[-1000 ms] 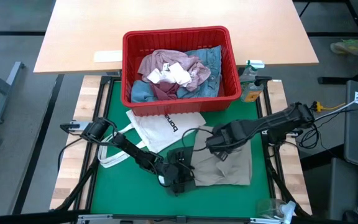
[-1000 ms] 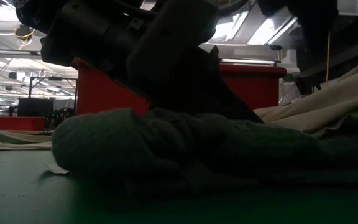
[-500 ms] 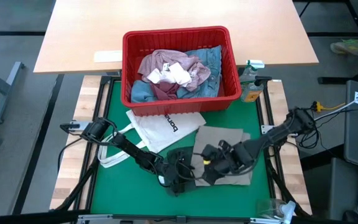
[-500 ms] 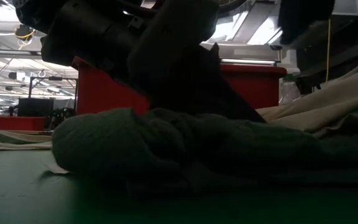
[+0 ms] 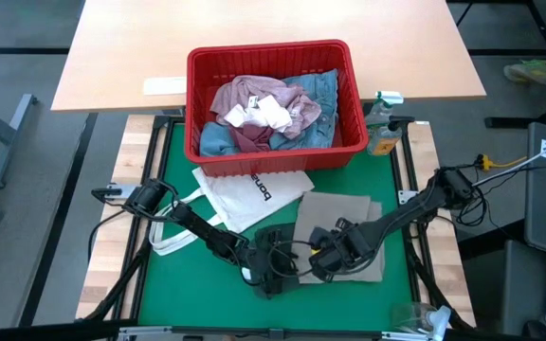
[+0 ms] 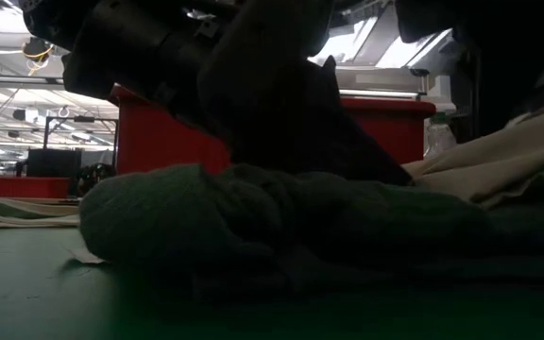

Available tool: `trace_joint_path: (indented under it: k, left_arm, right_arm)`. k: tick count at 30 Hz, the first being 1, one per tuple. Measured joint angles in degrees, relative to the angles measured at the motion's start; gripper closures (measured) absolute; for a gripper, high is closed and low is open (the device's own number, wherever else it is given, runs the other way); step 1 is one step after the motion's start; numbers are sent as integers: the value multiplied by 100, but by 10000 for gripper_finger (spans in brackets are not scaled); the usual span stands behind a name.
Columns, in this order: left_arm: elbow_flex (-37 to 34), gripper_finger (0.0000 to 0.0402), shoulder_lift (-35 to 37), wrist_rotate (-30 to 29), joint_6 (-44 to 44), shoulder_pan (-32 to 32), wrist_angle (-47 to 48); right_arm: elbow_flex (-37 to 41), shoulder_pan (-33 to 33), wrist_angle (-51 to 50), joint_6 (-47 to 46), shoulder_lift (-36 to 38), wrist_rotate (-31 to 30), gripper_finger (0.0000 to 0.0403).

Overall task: Fold laundry
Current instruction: Fold the grey shorts

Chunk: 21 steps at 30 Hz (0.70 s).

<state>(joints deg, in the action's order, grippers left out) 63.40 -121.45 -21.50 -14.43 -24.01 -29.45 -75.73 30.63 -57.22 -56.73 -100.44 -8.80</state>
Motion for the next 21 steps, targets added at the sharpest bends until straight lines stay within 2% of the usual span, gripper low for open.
trace_joint_path:
  k: [5, 14, 17, 21]
  left_arm:
    - [0, 218, 0, -2, 1, 0, 8]
    - [0, 218, 0, -2, 1, -2, 28]
    - [0, 218, 0, -2, 1, -2, 26]
    - [0, 218, 0, -2, 1, -4, 22]
  right_arm:
    - [142, 6, -99, -12, 0, 331, 231]
    - [171, 105, -1058, -741, 1, 1934, 231]
    - [171, 271, -1132, -774, 2, 2227, 231]
    - [171, 562, -1126, -1125, 2, 2326, 231]
